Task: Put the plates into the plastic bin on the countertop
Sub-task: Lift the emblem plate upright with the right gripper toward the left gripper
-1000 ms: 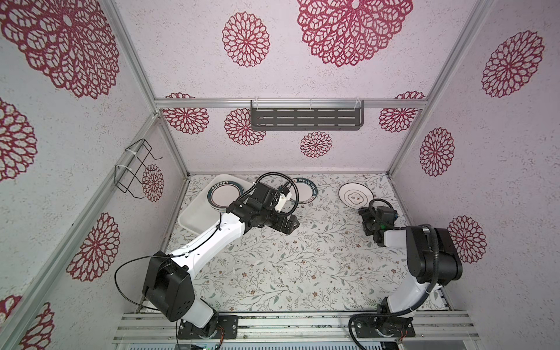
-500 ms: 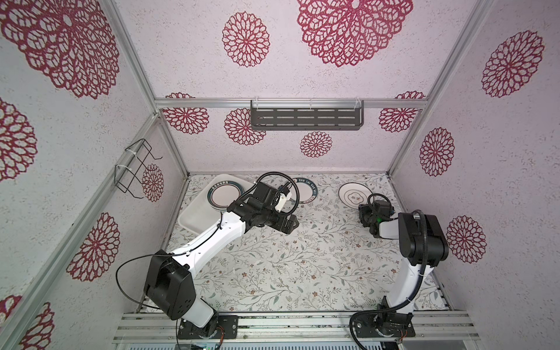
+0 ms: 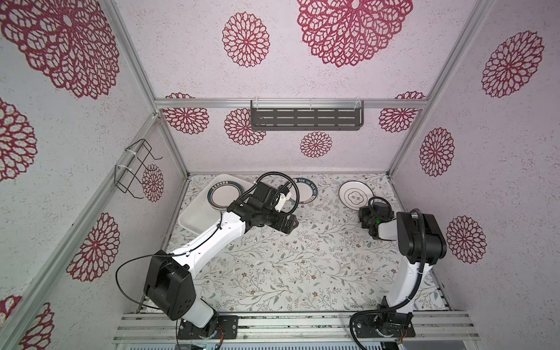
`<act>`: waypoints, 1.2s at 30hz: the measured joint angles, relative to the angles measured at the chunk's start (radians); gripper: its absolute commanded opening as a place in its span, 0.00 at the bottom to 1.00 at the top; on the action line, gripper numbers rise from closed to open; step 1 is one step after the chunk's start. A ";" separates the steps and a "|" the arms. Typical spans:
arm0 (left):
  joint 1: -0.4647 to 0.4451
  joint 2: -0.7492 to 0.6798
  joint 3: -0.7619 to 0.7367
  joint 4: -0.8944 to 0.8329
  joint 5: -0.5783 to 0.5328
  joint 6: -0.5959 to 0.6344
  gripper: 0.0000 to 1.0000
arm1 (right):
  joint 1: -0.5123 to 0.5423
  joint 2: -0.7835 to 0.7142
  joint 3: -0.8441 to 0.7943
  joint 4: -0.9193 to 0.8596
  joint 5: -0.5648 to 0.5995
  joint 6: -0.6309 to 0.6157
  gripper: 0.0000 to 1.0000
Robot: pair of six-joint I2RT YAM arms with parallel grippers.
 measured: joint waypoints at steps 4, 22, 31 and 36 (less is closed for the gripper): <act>0.000 0.000 0.000 0.000 0.000 0.000 0.97 | -0.002 0.013 0.002 0.027 0.000 0.019 0.05; 0.000 0.000 0.000 -0.003 -0.001 0.000 0.97 | -0.026 -0.037 -0.045 0.012 -0.055 0.000 0.00; 0.002 0.023 0.005 -0.003 -0.009 -0.006 0.97 | -0.013 -0.227 -0.089 -0.240 -0.127 -0.147 0.00; 0.007 0.045 0.019 -0.005 -0.054 -0.016 0.97 | 0.048 -0.316 -0.069 -0.347 -0.164 -0.243 0.00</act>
